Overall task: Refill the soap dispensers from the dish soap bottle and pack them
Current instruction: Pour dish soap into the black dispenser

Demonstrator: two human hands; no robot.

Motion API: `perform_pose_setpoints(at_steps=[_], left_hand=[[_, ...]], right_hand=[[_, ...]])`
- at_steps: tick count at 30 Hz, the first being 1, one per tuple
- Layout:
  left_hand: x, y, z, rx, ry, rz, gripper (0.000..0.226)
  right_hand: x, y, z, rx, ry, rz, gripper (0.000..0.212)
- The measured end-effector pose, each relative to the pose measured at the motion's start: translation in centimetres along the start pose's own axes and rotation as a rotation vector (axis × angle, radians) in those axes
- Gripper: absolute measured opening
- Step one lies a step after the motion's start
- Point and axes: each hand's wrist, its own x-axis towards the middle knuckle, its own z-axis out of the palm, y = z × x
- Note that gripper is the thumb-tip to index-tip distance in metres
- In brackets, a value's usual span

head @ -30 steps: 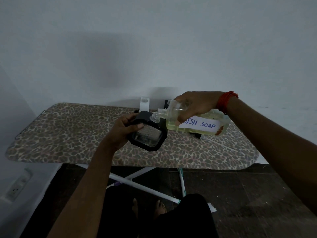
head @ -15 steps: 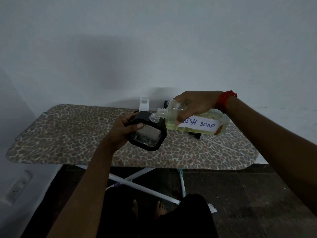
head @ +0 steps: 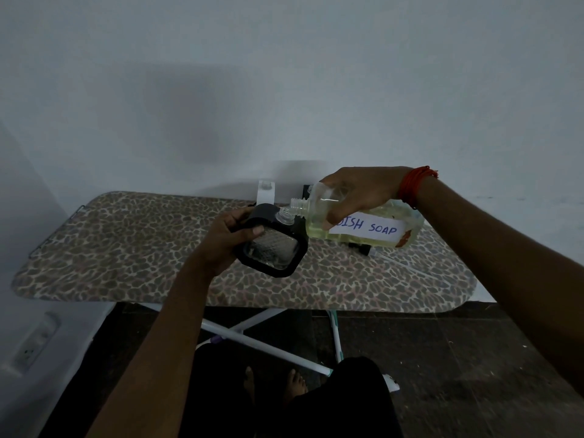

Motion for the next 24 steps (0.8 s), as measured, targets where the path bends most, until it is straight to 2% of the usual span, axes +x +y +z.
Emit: perform_pose_setpoints(at_steps=[5, 16, 21, 24], left_hand=[[0.04, -0.18, -0.1, 0.001, -0.015, -0.002, 0.058], [0.18, -0.5, -0.05, 0.005, -0.009, -0.003, 0.058], [0.25, -0.62, -0.03, 0.0, -0.011, 0.002, 0.061], [0.28, -0.75, -0.1, 0.004, -0.002, 0.003, 0.071]], right_hand=[[0.23, 0.33, 0.11, 0.004, 0.003, 0.026, 0.057], [-0.2, 0.02, 0.06, -0.012, -0.005, 0.038, 0.05], [-0.37, -0.17, -0.01, -0.012, 0.006, 0.036, 0.029], [-0.38, -0.31, 0.01, -0.04, 0.003, 0.047, 0.037]])
